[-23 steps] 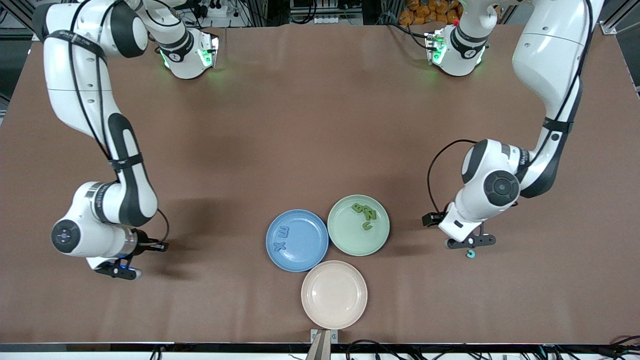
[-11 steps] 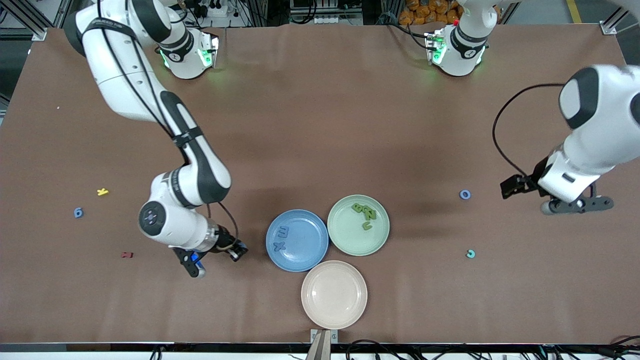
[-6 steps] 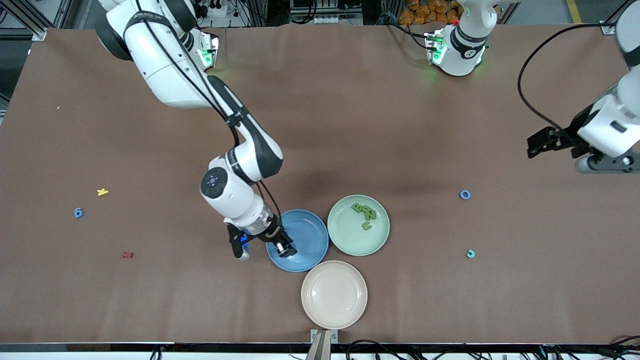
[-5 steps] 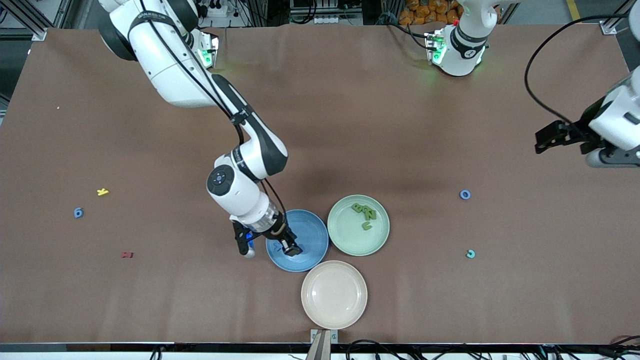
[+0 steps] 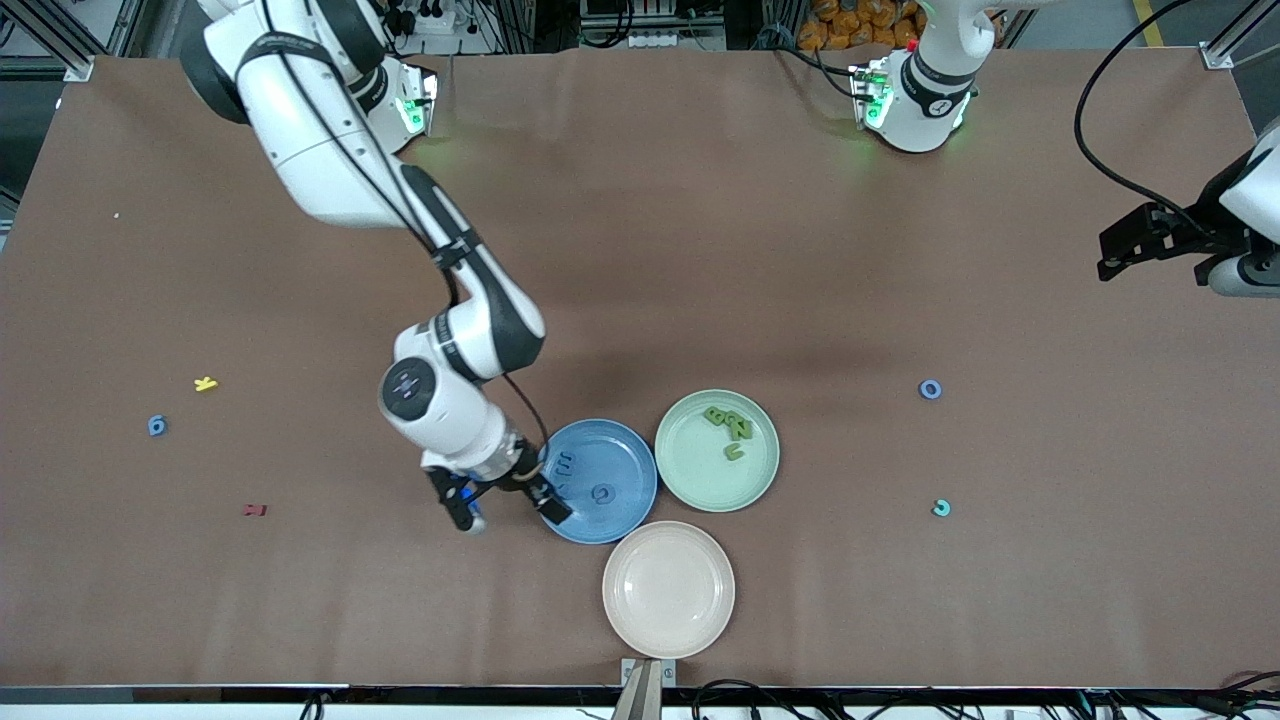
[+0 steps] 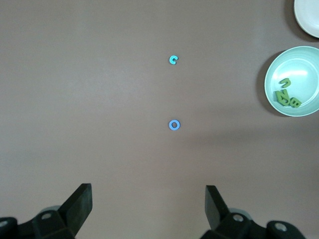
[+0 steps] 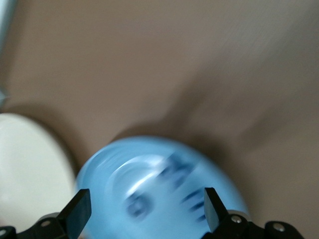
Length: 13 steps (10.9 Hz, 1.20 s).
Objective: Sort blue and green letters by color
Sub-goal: 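Move the right gripper to the blue g and grasp it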
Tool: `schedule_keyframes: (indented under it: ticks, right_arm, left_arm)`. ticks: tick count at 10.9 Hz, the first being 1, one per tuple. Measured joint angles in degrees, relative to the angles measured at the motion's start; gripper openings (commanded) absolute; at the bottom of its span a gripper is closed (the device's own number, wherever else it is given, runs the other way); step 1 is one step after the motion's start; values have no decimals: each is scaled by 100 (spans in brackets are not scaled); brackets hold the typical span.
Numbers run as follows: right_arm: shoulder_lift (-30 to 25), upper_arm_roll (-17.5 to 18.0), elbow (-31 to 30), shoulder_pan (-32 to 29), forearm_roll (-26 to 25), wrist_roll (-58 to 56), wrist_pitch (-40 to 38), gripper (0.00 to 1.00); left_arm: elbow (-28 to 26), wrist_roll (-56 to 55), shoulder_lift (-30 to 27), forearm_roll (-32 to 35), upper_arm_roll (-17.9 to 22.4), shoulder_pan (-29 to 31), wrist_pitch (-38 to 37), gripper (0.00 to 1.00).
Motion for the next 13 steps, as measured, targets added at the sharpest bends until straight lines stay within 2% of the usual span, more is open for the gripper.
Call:
schedule_keyframes:
  ticks: [3, 5, 7, 8, 11, 13]
  right_arm:
    - [-222, -14, 26, -719, -72, -1761, -1437, 100]
    - [-488, -56, -263, -1047, -485, -2734, -1808, 100]
    - [-911, -65, -991, -1218, -1050, -3062, -1575, 100]
    - [-1192, -73, -1481, -1250, -1173, -3229, -1317, 100]
    - [-1991, -117, -2897, -1609, -1230, -4214, -641, 100]
    - [-2274, -134, -3309, -2115, -1243, -5250, -587, 100]
  left_arm:
    - [124, 0, -7, 0, -11, -12, -115, 100]
    - [128, 0, -8, 0, -14, -13, -115, 100]
    - [135, 0, -13, 0, -15, -13, -116, 100]
    - [138, 0, -18, 0, -15, -13, -116, 100]
    - [145, -188, -22, -5, -20, -15, -117, 100]
    - [146, -366, -20, -27, -130, -20, -91, 100]
